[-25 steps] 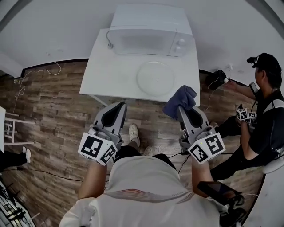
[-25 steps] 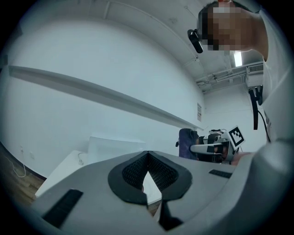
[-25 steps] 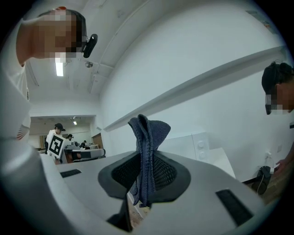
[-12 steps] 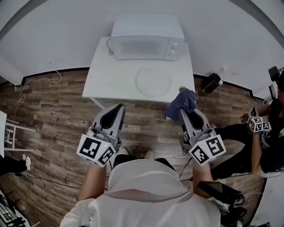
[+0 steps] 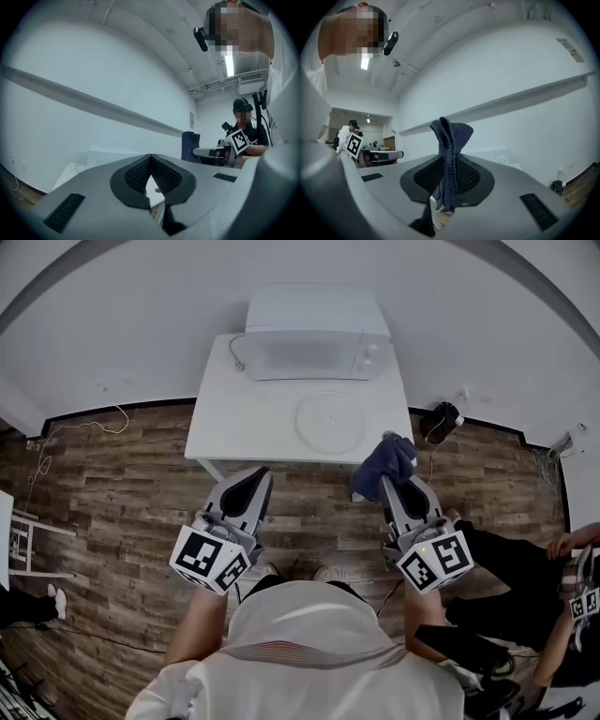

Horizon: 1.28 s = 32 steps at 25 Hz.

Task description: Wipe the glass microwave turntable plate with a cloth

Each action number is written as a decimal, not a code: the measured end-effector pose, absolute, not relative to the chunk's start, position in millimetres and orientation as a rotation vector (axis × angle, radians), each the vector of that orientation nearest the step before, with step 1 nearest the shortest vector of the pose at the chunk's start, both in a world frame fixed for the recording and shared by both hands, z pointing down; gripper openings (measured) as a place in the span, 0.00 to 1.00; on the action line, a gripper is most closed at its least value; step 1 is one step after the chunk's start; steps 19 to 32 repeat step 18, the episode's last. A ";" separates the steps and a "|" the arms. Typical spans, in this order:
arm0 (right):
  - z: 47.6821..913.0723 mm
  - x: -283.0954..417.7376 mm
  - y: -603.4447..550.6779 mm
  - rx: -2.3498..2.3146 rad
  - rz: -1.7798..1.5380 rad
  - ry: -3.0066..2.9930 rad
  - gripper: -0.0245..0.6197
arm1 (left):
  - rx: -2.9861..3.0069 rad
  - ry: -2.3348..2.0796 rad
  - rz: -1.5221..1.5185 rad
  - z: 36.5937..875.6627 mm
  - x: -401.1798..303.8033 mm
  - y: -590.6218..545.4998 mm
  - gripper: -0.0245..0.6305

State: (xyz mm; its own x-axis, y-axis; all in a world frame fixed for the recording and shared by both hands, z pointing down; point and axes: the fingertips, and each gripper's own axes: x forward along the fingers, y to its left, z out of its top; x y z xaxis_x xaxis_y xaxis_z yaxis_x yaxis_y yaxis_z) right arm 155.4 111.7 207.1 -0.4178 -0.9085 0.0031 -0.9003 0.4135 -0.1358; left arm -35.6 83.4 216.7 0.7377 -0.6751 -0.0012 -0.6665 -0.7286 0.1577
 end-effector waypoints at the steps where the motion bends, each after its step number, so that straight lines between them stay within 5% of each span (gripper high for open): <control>1: 207.6 152.7 112.5 -1.661 -0.177 2.579 0.14 | 2.789 -1.078 -0.088 217.7 -38.3 83.7 0.05; 32: 201.3 137.4 104.4 -1.712 -0.180 2.579 0.14 | 2.779 -1.068 -0.097 212.6 -57.3 73.5 0.05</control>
